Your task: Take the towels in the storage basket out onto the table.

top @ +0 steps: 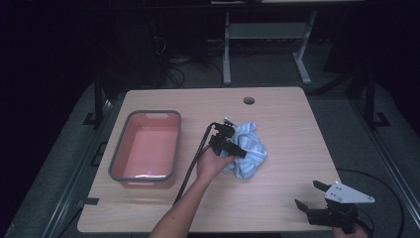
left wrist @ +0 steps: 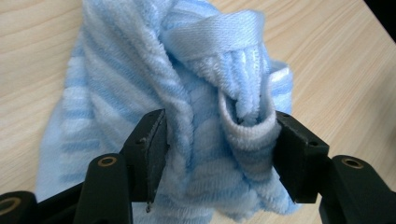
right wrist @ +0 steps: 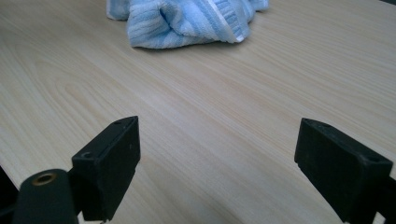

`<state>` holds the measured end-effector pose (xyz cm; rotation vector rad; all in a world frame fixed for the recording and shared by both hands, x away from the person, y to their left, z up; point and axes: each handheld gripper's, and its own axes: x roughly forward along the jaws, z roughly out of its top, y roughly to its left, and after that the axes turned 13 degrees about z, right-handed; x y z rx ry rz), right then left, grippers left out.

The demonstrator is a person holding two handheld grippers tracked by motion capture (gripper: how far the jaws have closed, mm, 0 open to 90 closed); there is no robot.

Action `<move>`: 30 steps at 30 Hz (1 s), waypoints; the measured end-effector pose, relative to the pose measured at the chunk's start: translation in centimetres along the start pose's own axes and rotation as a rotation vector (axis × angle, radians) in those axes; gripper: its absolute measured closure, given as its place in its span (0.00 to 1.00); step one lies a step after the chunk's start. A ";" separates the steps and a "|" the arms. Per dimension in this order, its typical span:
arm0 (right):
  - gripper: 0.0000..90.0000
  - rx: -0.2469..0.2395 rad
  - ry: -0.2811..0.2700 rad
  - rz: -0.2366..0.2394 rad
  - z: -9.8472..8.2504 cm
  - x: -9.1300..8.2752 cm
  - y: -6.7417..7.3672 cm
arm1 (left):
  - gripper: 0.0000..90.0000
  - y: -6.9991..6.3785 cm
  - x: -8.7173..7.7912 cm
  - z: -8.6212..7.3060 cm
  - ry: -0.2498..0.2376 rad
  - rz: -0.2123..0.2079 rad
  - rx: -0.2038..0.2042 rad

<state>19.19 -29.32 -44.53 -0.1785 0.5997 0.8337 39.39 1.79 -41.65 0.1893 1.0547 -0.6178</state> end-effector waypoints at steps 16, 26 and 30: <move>0.15 -0.002 0.004 -0.013 0.0 0.0 0.0 | 0.34 0.5 -2.0 -1.0 -0.056 -0.010 0.001; 0.15 0.002 0.002 -0.017 0.0 -0.1 0.0 | 0.28 0.2 -3.3 -2.0 -0.088 -0.004 0.031; 0.15 0.000 0.003 -0.016 0.0 -0.1 0.0 | 0.28 0.5 -3.7 -2.7 -0.091 -0.003 0.041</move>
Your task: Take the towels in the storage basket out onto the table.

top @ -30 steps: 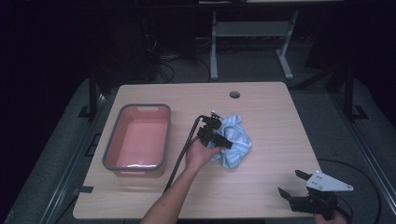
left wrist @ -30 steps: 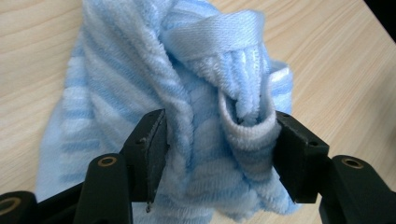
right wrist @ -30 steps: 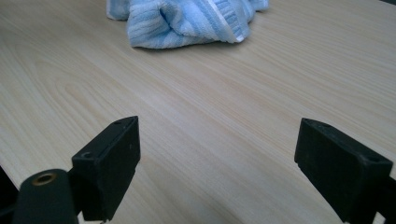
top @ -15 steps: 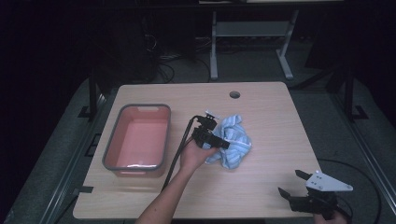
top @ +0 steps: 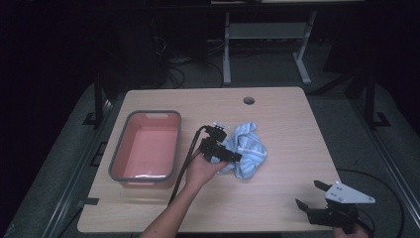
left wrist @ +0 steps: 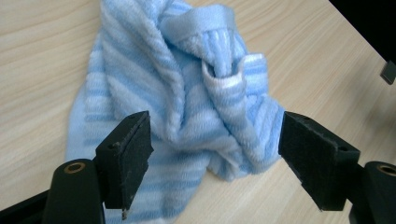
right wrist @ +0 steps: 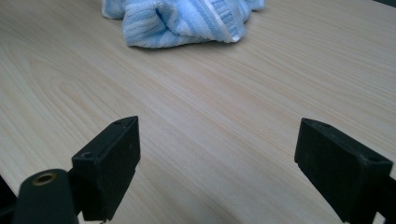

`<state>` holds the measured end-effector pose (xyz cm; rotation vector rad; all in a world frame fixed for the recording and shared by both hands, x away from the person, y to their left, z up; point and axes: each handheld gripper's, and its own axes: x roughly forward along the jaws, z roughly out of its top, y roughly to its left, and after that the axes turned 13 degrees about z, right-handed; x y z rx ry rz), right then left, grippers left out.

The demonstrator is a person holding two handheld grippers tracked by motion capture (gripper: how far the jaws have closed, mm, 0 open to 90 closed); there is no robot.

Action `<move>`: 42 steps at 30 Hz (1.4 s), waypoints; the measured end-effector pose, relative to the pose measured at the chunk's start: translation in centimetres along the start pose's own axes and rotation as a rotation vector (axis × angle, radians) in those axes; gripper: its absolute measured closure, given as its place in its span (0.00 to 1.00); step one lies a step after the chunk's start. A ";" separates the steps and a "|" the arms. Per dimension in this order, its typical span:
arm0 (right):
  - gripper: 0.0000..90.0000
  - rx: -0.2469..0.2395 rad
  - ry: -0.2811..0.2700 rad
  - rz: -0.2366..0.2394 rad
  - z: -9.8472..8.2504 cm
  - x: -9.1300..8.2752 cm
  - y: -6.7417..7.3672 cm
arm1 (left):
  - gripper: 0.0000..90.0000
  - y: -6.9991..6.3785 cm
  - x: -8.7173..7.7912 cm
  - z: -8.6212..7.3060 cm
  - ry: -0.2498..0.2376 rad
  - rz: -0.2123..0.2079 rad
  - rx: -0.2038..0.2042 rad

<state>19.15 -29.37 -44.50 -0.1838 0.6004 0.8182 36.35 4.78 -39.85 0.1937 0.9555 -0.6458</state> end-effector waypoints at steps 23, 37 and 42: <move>0.15 0.016 0.004 -0.021 -0.3 -0.2 -0.5 | 0.28 -0.2 -2.3 -3.6 -0.041 -0.037 0.016; 0.15 0.011 0.011 -0.020 -0.3 -0.1 -0.3 | 0.29 0.0 -2.5 -6.0 -0.034 -0.055 0.013; 0.15 0.013 0.011 -0.022 -0.5 -0.3 -0.4 | 0.30 0.2 -2.6 -7.3 -0.035 -0.056 0.004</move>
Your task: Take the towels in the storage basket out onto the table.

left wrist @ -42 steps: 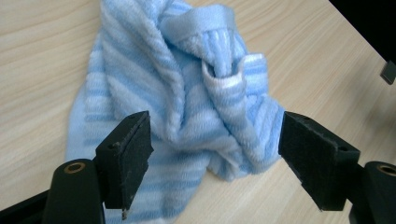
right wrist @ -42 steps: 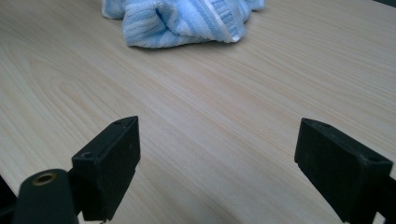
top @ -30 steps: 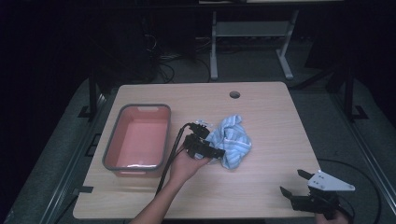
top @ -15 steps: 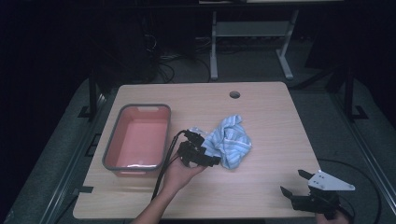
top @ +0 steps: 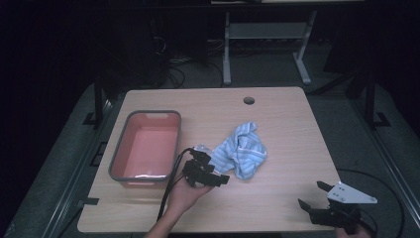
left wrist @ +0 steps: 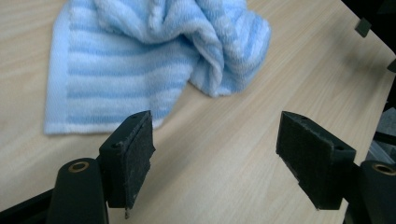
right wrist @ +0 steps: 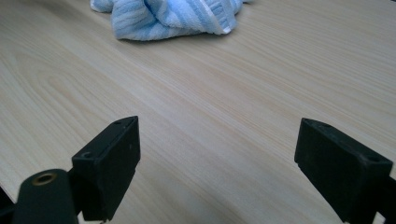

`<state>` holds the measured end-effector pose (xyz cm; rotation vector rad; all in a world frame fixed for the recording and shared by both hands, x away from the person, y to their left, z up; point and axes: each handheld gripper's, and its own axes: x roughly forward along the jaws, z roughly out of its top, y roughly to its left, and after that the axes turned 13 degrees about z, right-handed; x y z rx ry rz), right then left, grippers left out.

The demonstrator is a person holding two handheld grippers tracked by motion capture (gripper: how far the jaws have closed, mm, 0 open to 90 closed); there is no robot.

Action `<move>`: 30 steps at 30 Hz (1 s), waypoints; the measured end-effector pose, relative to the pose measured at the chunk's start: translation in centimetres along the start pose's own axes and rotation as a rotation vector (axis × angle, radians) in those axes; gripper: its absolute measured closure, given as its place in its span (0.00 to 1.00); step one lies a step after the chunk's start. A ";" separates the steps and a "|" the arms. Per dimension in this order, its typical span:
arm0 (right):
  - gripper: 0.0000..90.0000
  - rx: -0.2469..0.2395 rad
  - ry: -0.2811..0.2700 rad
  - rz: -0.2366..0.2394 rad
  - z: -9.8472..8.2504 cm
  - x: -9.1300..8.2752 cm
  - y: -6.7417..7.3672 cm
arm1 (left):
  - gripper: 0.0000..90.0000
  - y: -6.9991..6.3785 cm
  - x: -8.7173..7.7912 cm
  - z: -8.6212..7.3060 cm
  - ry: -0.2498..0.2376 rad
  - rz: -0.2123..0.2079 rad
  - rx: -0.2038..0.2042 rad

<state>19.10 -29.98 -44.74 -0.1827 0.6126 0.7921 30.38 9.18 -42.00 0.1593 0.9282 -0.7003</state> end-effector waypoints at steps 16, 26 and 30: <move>0.15 -0.003 0.008 -0.003 0.0 0.2 0.1 | 0.31 -0.6 -1.1 -2.6 -0.040 -0.007 0.030; 0.15 0.007 0.017 -0.007 -0.1 0.5 0.3 | 0.30 -1.0 -1.8 -4.4 -0.064 0.000 0.038; 0.15 -0.011 0.016 0.003 0.0 0.7 0.3 | 0.30 -1.2 -2.0 -5.5 -0.104 0.026 0.060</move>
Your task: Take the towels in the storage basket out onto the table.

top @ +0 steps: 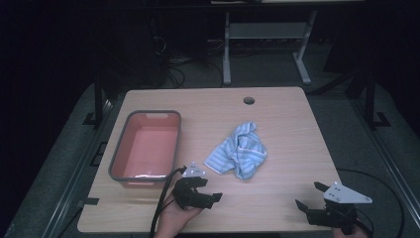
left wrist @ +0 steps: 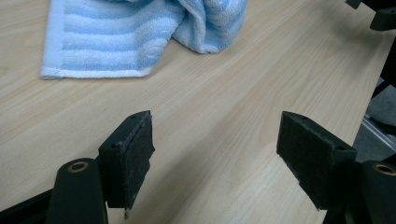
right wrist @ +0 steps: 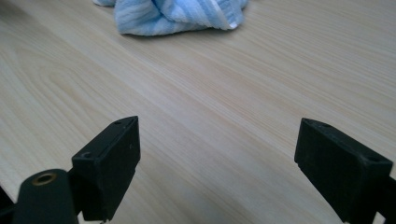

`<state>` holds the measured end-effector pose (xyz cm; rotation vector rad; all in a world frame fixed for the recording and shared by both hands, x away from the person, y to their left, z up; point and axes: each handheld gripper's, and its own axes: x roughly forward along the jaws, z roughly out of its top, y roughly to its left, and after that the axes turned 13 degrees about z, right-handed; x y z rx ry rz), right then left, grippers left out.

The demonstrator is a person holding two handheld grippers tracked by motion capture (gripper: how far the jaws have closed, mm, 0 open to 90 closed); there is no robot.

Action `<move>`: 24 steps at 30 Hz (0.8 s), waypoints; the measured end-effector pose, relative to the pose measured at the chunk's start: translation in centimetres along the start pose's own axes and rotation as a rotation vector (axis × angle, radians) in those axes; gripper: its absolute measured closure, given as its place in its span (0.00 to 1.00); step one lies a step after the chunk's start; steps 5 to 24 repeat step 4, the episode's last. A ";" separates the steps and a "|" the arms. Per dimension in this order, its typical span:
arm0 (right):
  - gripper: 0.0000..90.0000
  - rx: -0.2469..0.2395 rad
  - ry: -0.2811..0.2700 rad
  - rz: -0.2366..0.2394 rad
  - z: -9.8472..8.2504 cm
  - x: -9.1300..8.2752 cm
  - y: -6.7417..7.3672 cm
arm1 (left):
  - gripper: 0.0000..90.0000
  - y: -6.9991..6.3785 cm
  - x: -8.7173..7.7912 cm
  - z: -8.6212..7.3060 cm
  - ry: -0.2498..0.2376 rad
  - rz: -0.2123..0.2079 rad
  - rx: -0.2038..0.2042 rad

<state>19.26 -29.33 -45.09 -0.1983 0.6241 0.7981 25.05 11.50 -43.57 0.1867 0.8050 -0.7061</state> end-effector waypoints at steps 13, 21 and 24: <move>0.15 0.001 0.004 0.026 0.3 0.3 0.3 | 0.29 -0.2 -0.4 -0.2 -0.009 0.014 0.043; 0.15 0.001 0.004 0.026 0.3 0.3 0.3 | 0.29 -0.2 -0.4 -0.2 -0.009 0.014 0.043; 0.15 0.001 0.004 0.026 0.3 0.3 0.3 | 0.29 -0.2 -0.4 -0.2 -0.009 0.014 0.043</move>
